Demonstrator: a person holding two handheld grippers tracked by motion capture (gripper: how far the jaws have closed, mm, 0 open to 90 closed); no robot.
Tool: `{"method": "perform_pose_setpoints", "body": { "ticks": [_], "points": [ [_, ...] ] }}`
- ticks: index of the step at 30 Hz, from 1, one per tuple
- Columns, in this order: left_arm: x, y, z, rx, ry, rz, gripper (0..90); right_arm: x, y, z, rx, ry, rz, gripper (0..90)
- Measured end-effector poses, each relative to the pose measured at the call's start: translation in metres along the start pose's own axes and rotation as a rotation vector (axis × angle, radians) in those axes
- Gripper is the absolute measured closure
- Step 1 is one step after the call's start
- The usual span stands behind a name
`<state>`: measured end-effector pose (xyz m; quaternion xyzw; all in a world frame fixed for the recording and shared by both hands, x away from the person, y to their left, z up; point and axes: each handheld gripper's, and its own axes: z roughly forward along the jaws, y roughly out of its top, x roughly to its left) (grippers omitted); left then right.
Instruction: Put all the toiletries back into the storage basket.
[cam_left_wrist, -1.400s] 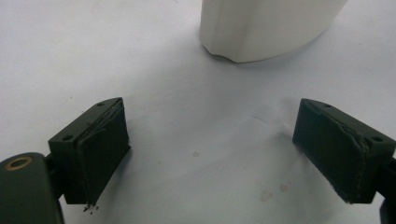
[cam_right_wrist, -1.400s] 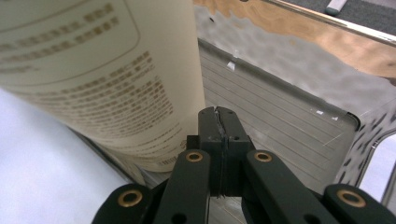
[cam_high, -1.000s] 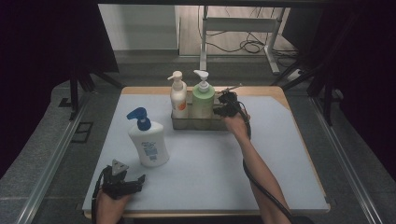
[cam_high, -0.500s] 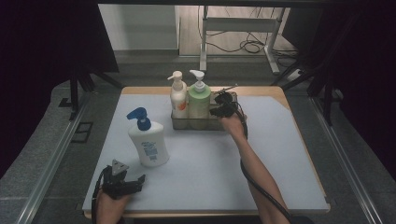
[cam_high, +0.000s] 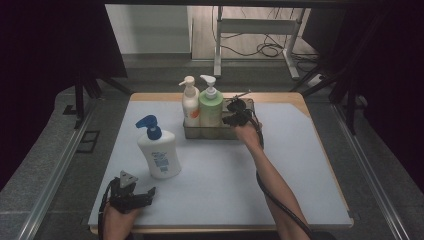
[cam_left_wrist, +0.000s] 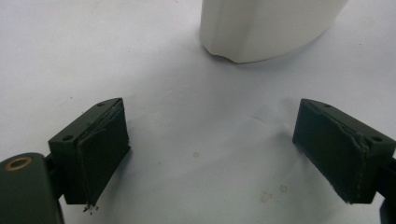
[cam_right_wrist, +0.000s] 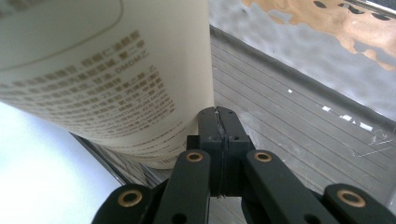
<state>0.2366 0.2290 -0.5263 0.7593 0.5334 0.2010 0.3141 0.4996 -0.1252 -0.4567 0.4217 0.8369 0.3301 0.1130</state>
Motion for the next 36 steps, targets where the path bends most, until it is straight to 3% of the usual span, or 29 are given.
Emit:
{"method": "perform_pose_setpoints", "body": {
  "ticks": [10, 20, 25, 26, 36],
  "points": [
    [0.000, 0.000, 0.000, 0.000, 0.000, 0.000, 10.1, -0.001, -0.002, -0.001, -0.008, -0.007, -0.021, 85.3],
    [0.000, 0.000, 0.000, 0.000, 0.001, -0.001, 10.1, 0.002, -0.002, -0.019, -0.051, 0.010, -0.050, 78.3],
    [0.000, 0.000, 0.000, 0.000, 0.001, -0.001, 10.1, 0.005, -0.005, -0.025, -0.053, 0.004, -0.061, 67.1],
    [0.000, 0.000, 0.000, 0.000, 0.001, 0.000, 10.1, 0.005, -0.007, -0.027, -0.054, -0.003, -0.061, 61.4],
    [0.000, 0.000, 0.000, -0.001, 0.002, -0.001, 10.1, 0.005, -0.018, -0.045, -0.090, 0.007, -0.066, 46.5]
  ]
}}
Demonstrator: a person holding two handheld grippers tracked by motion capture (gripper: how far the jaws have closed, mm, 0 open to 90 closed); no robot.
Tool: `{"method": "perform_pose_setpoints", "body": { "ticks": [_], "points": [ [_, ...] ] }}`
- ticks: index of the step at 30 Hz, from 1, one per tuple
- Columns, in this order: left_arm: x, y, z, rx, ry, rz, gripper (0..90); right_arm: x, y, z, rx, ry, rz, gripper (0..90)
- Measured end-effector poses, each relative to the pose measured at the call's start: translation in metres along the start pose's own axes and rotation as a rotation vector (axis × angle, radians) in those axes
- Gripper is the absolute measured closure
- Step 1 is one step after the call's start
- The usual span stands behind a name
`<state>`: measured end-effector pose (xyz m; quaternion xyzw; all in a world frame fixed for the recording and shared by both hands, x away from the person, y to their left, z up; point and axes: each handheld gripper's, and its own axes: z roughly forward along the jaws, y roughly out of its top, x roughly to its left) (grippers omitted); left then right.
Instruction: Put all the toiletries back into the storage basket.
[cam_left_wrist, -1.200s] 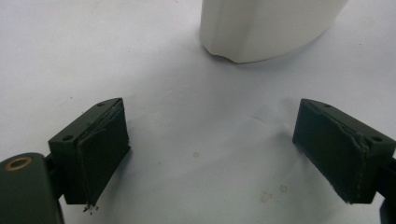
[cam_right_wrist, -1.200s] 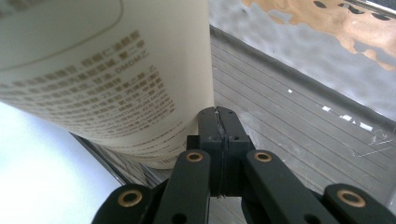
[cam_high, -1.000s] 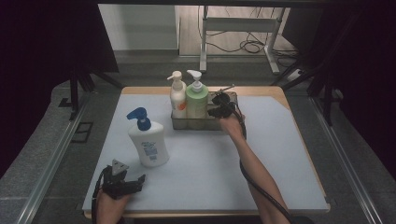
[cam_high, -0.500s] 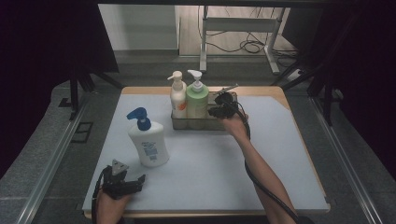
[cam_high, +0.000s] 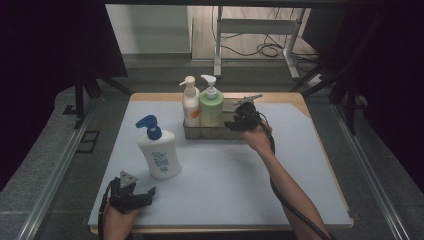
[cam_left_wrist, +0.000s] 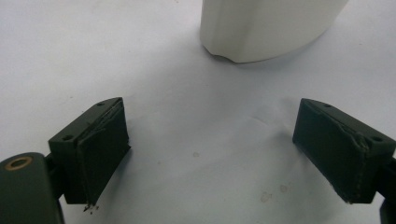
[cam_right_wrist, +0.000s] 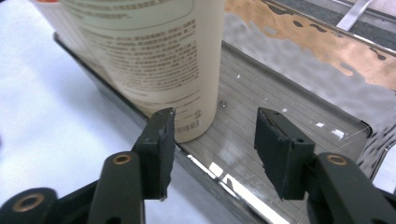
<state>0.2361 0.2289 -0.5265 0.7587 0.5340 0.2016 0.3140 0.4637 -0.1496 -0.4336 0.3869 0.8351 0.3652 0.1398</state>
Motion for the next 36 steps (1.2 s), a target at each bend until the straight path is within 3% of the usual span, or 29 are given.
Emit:
{"method": "perform_pose_setpoints", "body": {
  "ticks": [24, 36],
  "points": [
    [0.000, 0.000, 0.000, 0.000, -0.002, -0.001, 10.1, 0.019, -0.022, -0.050, -0.041, 0.049, -0.078, 33.6],
    [0.000, 0.000, 0.000, 0.000, -0.001, -0.001, 10.1, 0.021, -0.039, -0.064, -0.038, 0.057, -0.092, 29.3]
  ]
}}
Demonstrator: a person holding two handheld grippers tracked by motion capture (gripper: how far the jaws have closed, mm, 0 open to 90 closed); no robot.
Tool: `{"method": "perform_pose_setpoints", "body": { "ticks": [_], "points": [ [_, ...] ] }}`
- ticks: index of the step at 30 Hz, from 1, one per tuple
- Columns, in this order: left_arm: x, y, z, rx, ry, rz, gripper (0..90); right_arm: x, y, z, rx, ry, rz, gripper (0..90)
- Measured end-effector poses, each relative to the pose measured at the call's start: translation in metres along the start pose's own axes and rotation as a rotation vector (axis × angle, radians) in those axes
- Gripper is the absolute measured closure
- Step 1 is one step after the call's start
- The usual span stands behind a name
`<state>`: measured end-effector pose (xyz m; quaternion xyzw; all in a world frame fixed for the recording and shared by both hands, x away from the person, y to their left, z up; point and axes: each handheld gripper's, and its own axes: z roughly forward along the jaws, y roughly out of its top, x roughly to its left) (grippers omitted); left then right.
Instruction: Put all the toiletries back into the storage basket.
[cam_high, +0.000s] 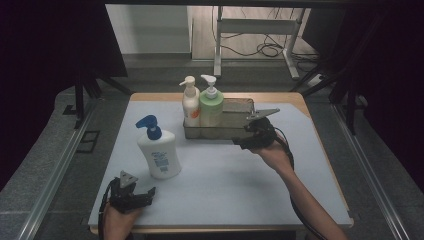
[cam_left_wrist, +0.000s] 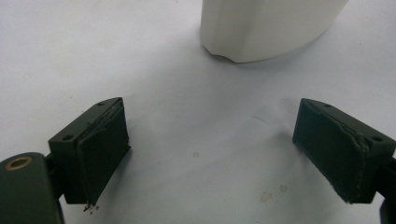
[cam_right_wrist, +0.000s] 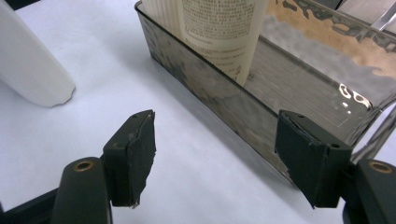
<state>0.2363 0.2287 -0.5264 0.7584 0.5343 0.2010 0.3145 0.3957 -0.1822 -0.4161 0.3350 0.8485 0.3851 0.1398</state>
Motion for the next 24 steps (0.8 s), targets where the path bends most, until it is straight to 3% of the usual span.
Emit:
{"method": "perform_pose_setpoints", "body": {
  "ticks": [10, 24],
  "points": [
    [0.000, 0.000, 0.000, 0.000, 0.000, -0.001, 10.1, 0.005, -0.012, -0.012, 0.004, -0.006, -0.035, 27.0],
    [0.000, 0.000, 0.000, 0.000, 0.001, -0.001, 10.1, 0.014, -0.021, -0.026, -0.003, -0.024, -0.066, 16.1]
  ]
}}
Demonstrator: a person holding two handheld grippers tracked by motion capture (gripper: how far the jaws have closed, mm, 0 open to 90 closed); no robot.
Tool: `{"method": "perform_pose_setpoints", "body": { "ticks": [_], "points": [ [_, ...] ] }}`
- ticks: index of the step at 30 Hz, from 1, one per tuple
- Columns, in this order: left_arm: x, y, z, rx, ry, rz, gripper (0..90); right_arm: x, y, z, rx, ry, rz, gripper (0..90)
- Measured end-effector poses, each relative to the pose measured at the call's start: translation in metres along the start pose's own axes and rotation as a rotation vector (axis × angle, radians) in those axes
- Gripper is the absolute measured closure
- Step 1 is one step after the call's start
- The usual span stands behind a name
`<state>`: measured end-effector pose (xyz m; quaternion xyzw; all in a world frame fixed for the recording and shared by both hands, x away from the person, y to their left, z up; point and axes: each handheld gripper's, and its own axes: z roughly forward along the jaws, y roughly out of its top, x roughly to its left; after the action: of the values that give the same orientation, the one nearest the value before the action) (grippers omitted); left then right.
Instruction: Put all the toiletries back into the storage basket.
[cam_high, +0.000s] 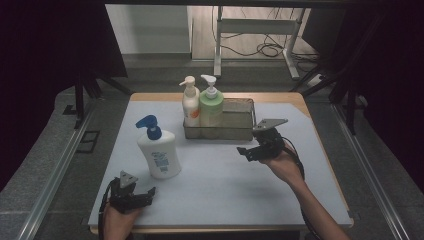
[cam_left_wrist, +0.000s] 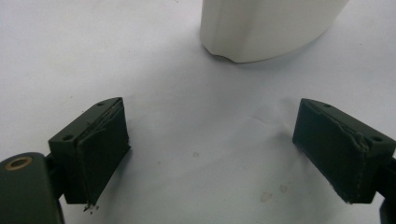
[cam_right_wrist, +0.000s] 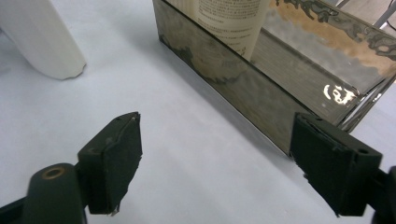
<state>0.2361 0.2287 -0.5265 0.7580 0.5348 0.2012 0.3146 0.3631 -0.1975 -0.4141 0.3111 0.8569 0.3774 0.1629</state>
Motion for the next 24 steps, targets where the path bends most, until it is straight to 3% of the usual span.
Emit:
{"method": "perform_pose_setpoints", "body": {
  "ticks": [15, 24],
  "points": [
    [0.000, 0.000, 0.000, -0.001, 0.002, 0.000, 10.2, 0.008, -0.024, -0.014, 0.027, -0.034, -0.049, 11.4],
    [0.000, 0.000, 0.000, -0.001, 0.001, 0.000, 10.2, 0.013, -0.043, -0.020, 0.007, -0.037, -0.040, 0.0]
  ]
}}
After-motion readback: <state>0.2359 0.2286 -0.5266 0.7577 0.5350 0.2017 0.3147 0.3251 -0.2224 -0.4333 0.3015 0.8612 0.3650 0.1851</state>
